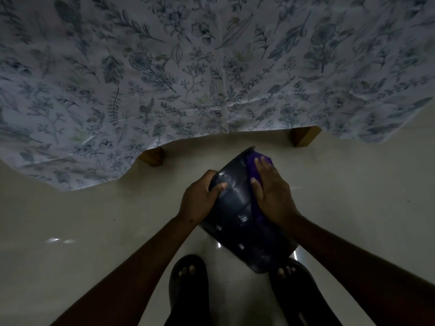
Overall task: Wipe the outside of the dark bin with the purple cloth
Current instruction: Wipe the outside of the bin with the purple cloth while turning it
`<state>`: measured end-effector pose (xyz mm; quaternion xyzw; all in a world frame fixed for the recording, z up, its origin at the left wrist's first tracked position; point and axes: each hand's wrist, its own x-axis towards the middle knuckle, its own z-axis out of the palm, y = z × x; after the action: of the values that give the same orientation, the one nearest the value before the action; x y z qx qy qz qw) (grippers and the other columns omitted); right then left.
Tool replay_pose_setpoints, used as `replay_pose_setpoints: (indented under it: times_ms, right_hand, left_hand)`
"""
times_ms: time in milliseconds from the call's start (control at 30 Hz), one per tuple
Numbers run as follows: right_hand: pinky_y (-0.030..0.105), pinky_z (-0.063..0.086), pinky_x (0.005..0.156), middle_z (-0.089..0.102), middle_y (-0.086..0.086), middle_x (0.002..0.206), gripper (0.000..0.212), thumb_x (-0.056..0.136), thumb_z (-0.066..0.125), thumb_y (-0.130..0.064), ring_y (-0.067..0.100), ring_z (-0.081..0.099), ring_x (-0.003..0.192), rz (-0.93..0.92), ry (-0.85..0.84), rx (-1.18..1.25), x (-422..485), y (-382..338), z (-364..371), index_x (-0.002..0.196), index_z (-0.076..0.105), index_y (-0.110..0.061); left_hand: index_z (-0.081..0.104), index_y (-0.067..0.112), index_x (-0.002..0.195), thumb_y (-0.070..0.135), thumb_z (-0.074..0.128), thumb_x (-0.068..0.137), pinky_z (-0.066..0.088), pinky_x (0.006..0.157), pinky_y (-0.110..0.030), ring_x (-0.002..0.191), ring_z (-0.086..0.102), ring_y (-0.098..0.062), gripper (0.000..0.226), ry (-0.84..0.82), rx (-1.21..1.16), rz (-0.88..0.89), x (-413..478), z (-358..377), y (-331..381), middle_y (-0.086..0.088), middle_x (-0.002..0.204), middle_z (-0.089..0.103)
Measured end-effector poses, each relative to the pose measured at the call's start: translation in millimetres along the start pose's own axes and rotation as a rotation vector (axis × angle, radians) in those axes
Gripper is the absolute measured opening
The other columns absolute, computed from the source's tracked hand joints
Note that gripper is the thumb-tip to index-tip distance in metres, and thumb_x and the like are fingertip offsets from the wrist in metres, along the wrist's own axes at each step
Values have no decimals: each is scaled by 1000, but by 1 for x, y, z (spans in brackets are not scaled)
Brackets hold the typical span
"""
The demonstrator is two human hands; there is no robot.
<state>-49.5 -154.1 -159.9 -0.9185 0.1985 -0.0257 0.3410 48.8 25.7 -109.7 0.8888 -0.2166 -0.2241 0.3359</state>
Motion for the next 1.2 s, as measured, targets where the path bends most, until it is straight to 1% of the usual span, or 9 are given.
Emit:
replay_pose_setpoints:
  times_ms: [133, 267, 367, 600, 800, 900, 1067, 1133, 1200]
  right_hand:
    - [45, 35, 111, 36, 10, 152, 60, 97, 44, -35, 28, 38, 138, 118, 38, 63, -21, 6, -5, 150, 25, -14]
    - [50, 24, 112, 20, 1, 159, 68, 93, 38, -45, 25, 12, 146, -203, -36, -260, -72, -7, 7, 152, 11, -24]
    - [48, 25, 111, 18, 0, 159, 62, 96, 29, -44, 25, 14, 146, -312, -42, -353, -54, -16, 8, 151, 12, -22]
    - [41, 35, 110, 37, 14, 151, 59, 99, 42, -36, 29, 41, 136, 61, -28, -12, 0, 10, -12, 149, 26, -11]
    - [45, 13, 116, 11, 0, 160, 61, 97, 24, -45, 21, 7, 148, -186, -88, -245, -67, -11, 2, 152, 6, -23]
    - [44, 21, 115, 24, 2, 158, 57, 99, 29, -40, 23, 19, 147, -176, -40, -208, -31, -18, 3, 151, 18, -20]
    - [45, 40, 105, 50, 3, 142, 48, 100, 25, -46, 25, 50, 126, 224, -187, 114, 13, 26, -7, 143, 34, -27]
    - [45, 41, 105, 48, 3, 144, 50, 99, 30, -44, 24, 50, 127, 210, -126, 88, -23, 28, -10, 145, 31, -27]
    - [46, 34, 111, 38, 4, 152, 56, 97, 33, -41, 24, 36, 138, 69, -70, -74, -64, 11, -6, 150, 25, -24]
  left_hand:
    - [57, 26, 110, 44, 54, 92, 37, 64, -8, 85, 61, -8, 25, 42, 45, -29, 0, 1, 6, 9, 101, 69]
    - [58, 26, 112, 45, 55, 92, 40, 70, -21, 91, 62, -11, 28, 75, 73, -46, 3, 4, 8, 6, 107, 70]
    - [56, 28, 115, 47, 48, 94, 46, 74, -26, 93, 65, -17, 30, 77, 83, -22, 6, 8, 16, 3, 106, 70]
    - [56, 19, 122, 36, 45, 99, 46, 76, -28, 96, 65, -22, 31, 26, 73, 8, 11, 2, 18, -4, 110, 70]
    - [62, 18, 109, 36, 46, 98, 43, 71, -28, 85, 63, -18, 27, 118, 117, -50, 19, 9, 25, -1, 101, 71]
    - [61, 18, 110, 37, 41, 100, 43, 71, -27, 85, 61, -17, 29, 96, 95, -51, 20, 10, 26, -3, 101, 70]
    - [61, 16, 109, 33, 43, 99, 50, 73, -32, 86, 64, -19, 26, 57, 42, -47, 11, 2, 17, -2, 98, 69]
    - [62, 18, 104, 33, 46, 98, 48, 67, -27, 82, 63, -17, 23, 75, 39, -62, 9, 2, 16, 0, 93, 69]
    - [62, 19, 99, 35, 47, 98, 43, 60, -22, 78, 61, -15, 22, 92, 74, -68, 14, 4, 16, 2, 89, 68]
